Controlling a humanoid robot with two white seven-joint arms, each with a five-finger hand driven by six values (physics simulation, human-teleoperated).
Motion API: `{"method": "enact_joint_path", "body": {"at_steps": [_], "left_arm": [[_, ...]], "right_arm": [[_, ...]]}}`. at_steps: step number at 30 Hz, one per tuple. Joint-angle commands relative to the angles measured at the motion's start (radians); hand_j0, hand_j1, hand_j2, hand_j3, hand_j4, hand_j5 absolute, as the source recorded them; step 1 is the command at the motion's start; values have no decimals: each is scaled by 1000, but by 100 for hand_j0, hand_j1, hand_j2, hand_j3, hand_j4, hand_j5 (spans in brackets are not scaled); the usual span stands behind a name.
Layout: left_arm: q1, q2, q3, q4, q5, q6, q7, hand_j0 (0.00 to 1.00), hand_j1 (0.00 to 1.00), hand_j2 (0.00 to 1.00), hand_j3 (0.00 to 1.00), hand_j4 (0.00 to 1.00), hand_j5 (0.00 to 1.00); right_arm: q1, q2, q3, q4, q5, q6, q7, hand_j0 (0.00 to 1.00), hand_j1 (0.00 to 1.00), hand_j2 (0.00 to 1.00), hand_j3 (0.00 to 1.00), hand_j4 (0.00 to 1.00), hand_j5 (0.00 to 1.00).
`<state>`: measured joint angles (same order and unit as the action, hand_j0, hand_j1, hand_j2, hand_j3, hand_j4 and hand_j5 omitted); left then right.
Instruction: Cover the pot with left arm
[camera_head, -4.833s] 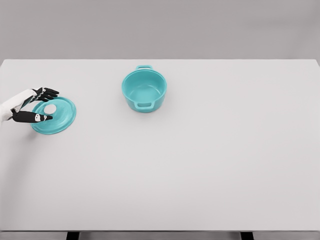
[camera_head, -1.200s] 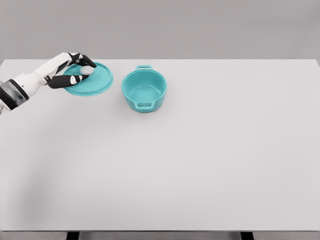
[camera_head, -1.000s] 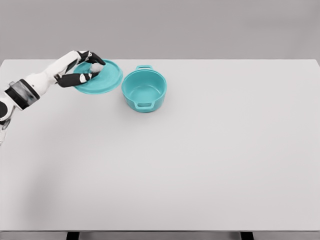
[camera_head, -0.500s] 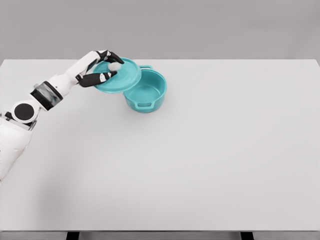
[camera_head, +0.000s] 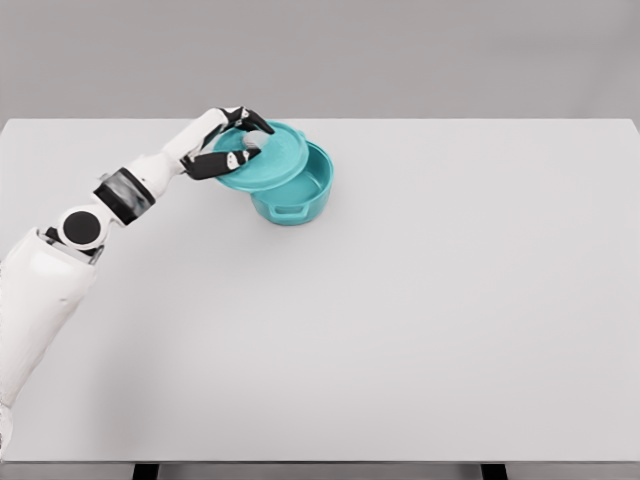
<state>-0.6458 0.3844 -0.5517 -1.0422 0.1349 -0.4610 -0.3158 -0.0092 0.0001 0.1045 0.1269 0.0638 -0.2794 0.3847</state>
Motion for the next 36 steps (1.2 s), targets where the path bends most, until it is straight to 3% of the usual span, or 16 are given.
{"method": "enact_joint_path", "body": {"at_steps": [1, 12, 17, 36], "left_arm": [[0, -18, 4, 13, -12, 1, 1, 53, 53, 53, 53, 53, 53], [-11, -50, 39, 94, -40, 1, 47, 53, 53, 53, 53, 53, 53], [-9, -84, 69, 122, -112, 1, 64, 53, 53, 53, 53, 53, 53], [5, -116, 61, 106, -140, -68, 64, 52, 52, 52, 52, 52, 52]], "right_arm": [[0, 0, 0, 0, 1, 0, 0, 100, 100, 100, 100, 100, 100], [0, 0, 0, 0, 1, 0, 0, 100, 100, 100, 100, 100, 100], [0, 0, 0, 0, 1, 0, 0, 100, 100, 100, 100, 100, 100], [0, 0, 0, 0, 1, -1, 0, 100, 100, 100, 100, 100, 100]]}}
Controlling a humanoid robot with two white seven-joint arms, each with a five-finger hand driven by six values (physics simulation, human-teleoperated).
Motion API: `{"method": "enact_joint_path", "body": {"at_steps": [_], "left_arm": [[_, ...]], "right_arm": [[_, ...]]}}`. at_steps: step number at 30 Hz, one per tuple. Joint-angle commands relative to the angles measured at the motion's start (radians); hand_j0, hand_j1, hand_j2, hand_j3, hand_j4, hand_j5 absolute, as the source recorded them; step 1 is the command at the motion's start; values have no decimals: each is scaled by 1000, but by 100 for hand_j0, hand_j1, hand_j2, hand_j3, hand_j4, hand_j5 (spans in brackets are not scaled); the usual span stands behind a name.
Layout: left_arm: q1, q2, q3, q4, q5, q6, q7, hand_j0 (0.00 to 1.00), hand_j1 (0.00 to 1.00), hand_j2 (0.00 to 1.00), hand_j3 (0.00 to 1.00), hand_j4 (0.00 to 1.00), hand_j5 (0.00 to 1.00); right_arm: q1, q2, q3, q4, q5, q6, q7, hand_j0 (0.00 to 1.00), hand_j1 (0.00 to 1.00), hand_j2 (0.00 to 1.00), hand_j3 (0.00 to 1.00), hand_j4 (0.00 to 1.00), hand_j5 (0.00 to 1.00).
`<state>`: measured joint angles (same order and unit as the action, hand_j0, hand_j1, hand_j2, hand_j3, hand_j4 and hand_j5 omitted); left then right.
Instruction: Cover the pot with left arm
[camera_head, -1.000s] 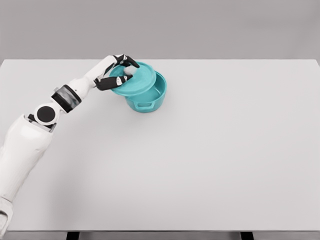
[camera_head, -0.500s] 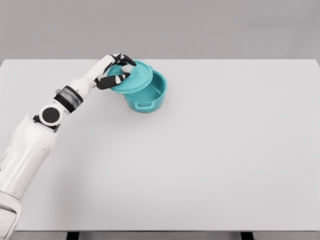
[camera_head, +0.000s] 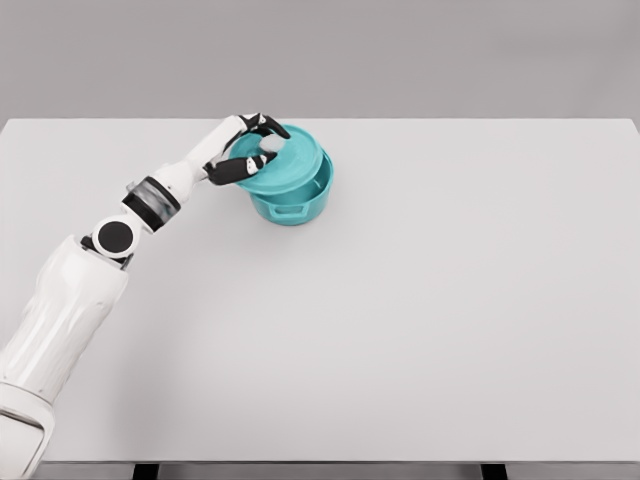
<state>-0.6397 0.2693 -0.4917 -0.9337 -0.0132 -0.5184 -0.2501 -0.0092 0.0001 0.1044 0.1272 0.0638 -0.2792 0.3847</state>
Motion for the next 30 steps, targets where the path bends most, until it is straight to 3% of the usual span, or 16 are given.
{"method": "enact_joint_path", "body": {"at_steps": [1, 30], "left_arm": [[0, -8, -1, -2, 9, -11, 0, 52, 52, 52, 52, 52, 52], [-2, -42, -2, 50, -10, 0, -1, 52, 52, 52, 52, 52, 52]], "right_arm": [[0, 0, 0, 0, 1, 0, 0, 100, 100, 100, 100, 100, 100], [0, 0, 0, 0, 1, 0, 0, 100, 100, 100, 100, 100, 100]]}}
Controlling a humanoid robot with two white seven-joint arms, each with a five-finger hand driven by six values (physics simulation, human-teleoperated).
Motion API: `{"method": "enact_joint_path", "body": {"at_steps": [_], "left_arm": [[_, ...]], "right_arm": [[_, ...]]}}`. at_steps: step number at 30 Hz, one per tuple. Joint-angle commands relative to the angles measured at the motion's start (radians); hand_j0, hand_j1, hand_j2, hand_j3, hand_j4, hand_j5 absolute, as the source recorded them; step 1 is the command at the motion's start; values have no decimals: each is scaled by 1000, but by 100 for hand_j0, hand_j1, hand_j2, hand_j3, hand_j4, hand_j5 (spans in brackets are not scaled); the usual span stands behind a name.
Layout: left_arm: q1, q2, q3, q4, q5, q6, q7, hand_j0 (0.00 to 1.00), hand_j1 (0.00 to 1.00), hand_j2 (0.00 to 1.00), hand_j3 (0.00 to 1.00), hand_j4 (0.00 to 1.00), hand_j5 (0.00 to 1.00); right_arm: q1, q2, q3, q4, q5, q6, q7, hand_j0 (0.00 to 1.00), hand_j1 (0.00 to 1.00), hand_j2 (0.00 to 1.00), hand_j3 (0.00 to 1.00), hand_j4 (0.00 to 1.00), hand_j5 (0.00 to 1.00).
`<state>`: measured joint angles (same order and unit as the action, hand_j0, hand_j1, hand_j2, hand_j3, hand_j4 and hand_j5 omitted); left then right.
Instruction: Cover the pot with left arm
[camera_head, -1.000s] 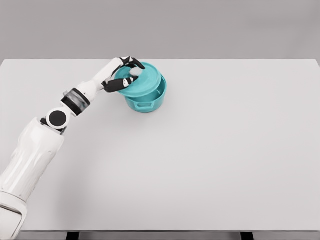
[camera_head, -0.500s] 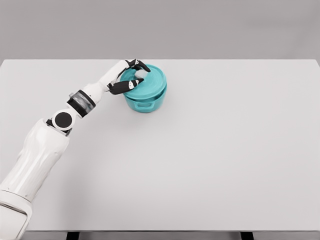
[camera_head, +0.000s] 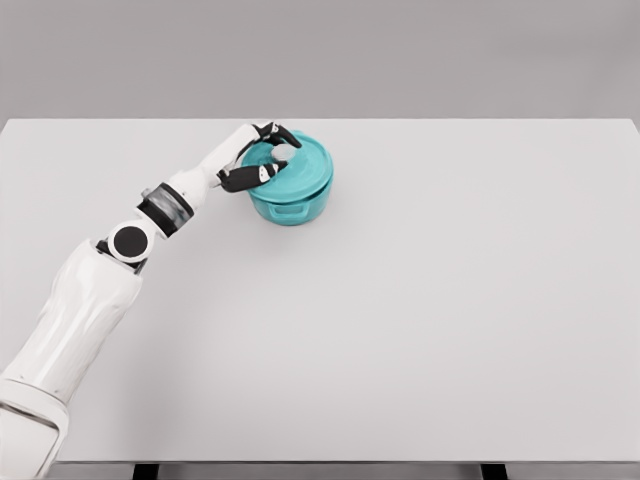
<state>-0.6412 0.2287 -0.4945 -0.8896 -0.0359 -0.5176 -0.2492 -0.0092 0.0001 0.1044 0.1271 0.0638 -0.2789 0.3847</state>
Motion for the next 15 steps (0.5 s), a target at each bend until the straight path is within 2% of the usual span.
{"method": "enact_joint_path", "body": {"at_steps": [1, 4, 7, 15], "left_arm": [[0, -2, 1, 6, 13, -1, -2, 52, 52, 52, 52, 52, 52], [-2, -11, 1, 8, 13, -1, -2, 52, 52, 52, 52, 52, 52], [-3, -26, 11, 26, -25, -1, -1, 52, 52, 52, 52, 52, 52], [-12, -28, 13, 40, -25, -1, -2, 52, 52, 52, 52, 52, 52]], "right_arm": [[0, 0, 0, 0, 1, 0, 0, 100, 100, 100, 100, 100, 100], [0, 0, 0, 0, 1, 0, 0, 100, 100, 100, 100, 100, 100], [0, 0, 0, 0, 1, 0, 0, 100, 100, 100, 100, 100, 100], [0, 0, 0, 0, 1, 0, 0, 100, 100, 100, 100, 100, 100]]}}
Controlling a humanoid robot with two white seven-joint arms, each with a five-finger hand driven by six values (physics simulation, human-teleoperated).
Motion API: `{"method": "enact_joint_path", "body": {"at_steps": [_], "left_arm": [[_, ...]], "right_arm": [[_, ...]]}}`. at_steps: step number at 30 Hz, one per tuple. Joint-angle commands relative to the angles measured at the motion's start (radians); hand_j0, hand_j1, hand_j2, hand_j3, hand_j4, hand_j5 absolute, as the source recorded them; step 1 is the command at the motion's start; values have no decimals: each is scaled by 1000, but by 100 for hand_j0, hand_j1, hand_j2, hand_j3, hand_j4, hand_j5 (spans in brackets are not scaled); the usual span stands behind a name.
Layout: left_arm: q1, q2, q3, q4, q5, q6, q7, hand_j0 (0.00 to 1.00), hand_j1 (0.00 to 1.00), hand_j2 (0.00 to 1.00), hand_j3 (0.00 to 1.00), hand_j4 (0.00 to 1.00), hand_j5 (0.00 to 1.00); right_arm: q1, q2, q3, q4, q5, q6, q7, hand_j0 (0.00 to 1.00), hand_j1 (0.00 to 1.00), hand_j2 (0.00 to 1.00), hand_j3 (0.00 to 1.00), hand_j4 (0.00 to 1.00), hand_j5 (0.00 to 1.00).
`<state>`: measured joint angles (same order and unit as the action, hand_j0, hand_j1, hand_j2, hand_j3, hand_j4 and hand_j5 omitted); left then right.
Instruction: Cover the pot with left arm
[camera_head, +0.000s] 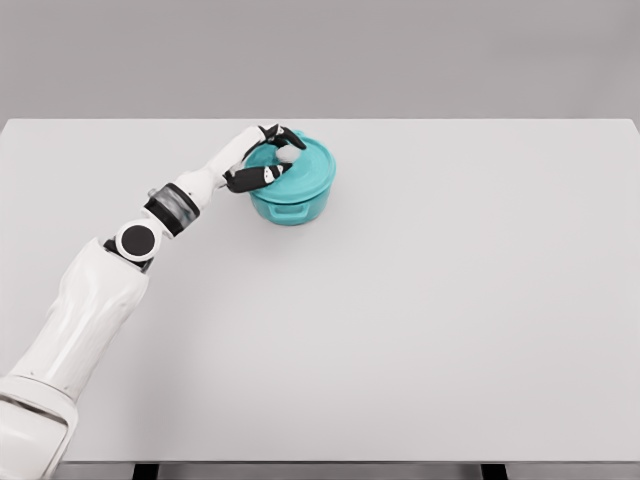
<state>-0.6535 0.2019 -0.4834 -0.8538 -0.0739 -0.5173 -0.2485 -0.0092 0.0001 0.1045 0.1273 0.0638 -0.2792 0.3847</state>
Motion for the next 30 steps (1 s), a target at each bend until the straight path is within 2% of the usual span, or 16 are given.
{"method": "enact_joint_path", "body": {"at_steps": [1, 8, 12, 18, 23, 30], "left_arm": [[0, -1, 2, 4, 13, -1, -3, 52, 52, 52, 52, 52, 52], [-5, -3, 2, 13, 13, 0, -3, 53, 53, 53, 53, 53, 53], [-9, 1, 2, 13, 13, -1, -3, 58, 58, 58, 58, 58, 58], [-8, 4, 2, 13, 13, -1, -3, 59, 59, 59, 59, 59, 59], [-8, 2, 2, 15, 13, -1, -3, 69, 69, 69, 69, 69, 69], [-8, 4, 2, 15, 13, -1, -2, 69, 69, 69, 69, 69, 69]], "right_arm": [[0, 0, 0, 0, 1, 0, 0, 100, 100, 100, 100, 100, 100], [0, 0, 0, 0, 1, -2, 0, 100, 100, 100, 100, 100, 100], [0, 0, 0, 0, 1, -2, 0, 100, 100, 100, 100, 100, 100], [0, 0, 0, 0, 1, 0, 0, 100, 100, 100, 100, 100, 100], [0, 0, 0, 0, 1, -2, 0, 100, 100, 100, 100, 100, 100], [0, 0, 0, -1, 1, -2, 0, 100, 100, 100, 100, 100, 100]]}}
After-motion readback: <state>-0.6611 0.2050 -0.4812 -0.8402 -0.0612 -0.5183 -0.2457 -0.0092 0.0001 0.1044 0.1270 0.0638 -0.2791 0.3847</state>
